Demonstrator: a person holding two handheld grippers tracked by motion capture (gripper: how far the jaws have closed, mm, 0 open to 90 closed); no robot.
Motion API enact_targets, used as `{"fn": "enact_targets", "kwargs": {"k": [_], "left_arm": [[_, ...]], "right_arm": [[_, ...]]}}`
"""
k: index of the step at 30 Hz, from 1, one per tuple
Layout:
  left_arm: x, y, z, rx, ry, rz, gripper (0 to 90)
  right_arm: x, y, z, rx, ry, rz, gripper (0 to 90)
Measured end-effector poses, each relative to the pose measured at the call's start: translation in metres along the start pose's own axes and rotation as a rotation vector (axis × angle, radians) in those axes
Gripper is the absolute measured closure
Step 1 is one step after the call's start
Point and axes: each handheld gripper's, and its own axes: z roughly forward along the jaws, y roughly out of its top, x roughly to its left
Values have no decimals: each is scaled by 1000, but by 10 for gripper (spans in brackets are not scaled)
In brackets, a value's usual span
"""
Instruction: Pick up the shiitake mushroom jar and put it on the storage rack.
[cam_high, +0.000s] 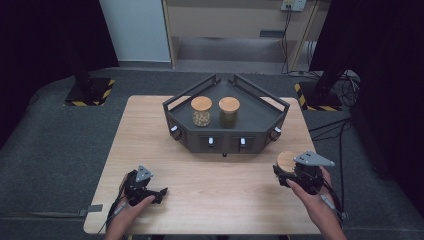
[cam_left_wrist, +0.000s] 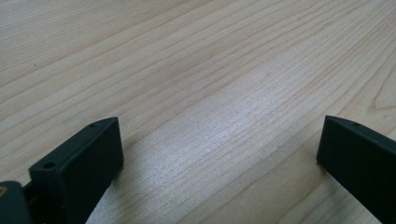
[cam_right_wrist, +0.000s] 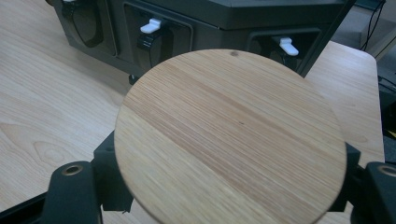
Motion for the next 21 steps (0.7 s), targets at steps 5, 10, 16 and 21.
{"fn": "enact_targets", "kwargs": {"k": [5, 10, 16, 21], "left_arm": [[0, 0, 0, 0, 0, 0, 0], [0, 0, 0, 0, 0, 0, 0], [0, 0, 0, 0, -1, 0, 0], [0, 0, 0, 0, -1, 0, 0]], "right_arm": [[0, 8, 0, -3, 0, -12, 257], [0, 16, 0, -7, -1, -17, 257], [-1, 28, 1, -6, -6, -28, 257], [-3, 38, 3, -5, -8, -28, 257]]}}
